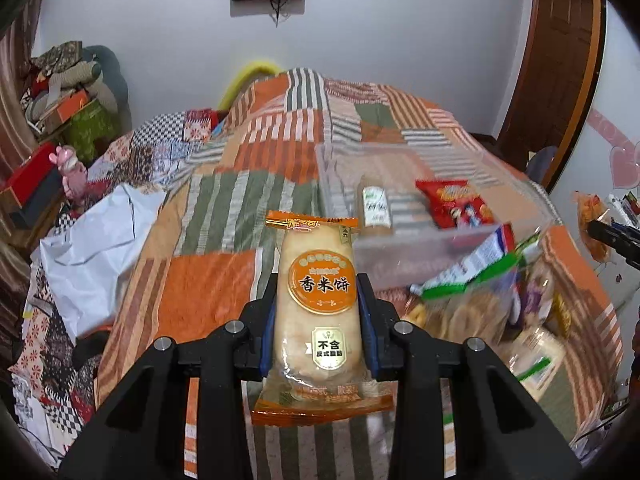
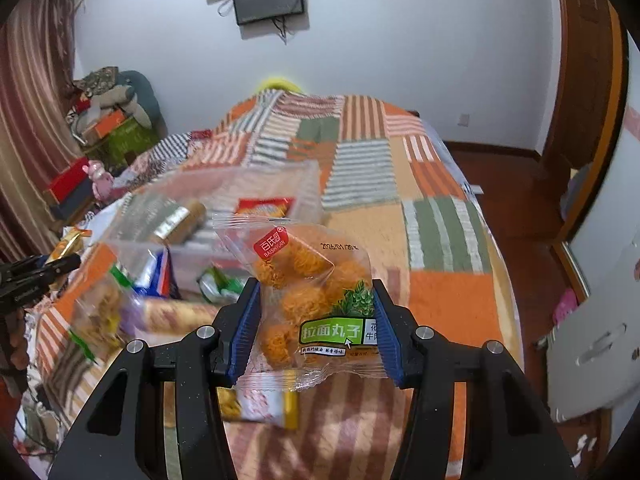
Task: Organize snacks
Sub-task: 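Carry both packs over the clear box and release them inside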
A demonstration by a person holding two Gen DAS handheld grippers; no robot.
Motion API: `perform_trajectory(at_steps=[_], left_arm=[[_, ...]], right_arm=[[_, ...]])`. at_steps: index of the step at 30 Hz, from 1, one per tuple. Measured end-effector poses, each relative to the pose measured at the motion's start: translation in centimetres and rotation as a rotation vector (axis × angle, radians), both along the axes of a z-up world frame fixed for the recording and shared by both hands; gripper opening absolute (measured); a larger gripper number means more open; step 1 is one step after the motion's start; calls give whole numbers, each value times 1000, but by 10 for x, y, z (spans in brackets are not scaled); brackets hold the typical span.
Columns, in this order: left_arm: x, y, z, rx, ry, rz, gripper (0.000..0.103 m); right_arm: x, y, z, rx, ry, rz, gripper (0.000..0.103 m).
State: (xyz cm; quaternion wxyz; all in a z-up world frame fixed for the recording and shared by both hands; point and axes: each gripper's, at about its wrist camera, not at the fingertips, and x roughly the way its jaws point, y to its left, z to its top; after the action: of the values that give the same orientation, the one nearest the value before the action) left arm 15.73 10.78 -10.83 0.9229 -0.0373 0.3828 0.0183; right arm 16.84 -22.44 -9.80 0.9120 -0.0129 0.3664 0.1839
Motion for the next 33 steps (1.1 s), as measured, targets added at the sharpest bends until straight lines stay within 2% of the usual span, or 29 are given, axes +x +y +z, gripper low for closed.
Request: perform_trajectory(at_steps=[9, 16, 23, 29, 33], left_arm=[[27, -22, 22, -7, -59, -50, 34], [57, -42, 24, -26, -71, -90, 34], [83, -54, 19, -42, -52, -114, 34], [106, -58, 12, -100, -24, -127, 34], [118, -65, 4, -93, -6, -136, 34]], right_arm=[[15, 26, 8, 1, -42, 46, 49], [27, 44, 13, 16, -60, 70, 49], [41, 64, 9, 28, -40, 101, 49], [52, 73, 2, 19, -23, 105, 49], [58, 75, -1, 2, -18, 102, 49]])
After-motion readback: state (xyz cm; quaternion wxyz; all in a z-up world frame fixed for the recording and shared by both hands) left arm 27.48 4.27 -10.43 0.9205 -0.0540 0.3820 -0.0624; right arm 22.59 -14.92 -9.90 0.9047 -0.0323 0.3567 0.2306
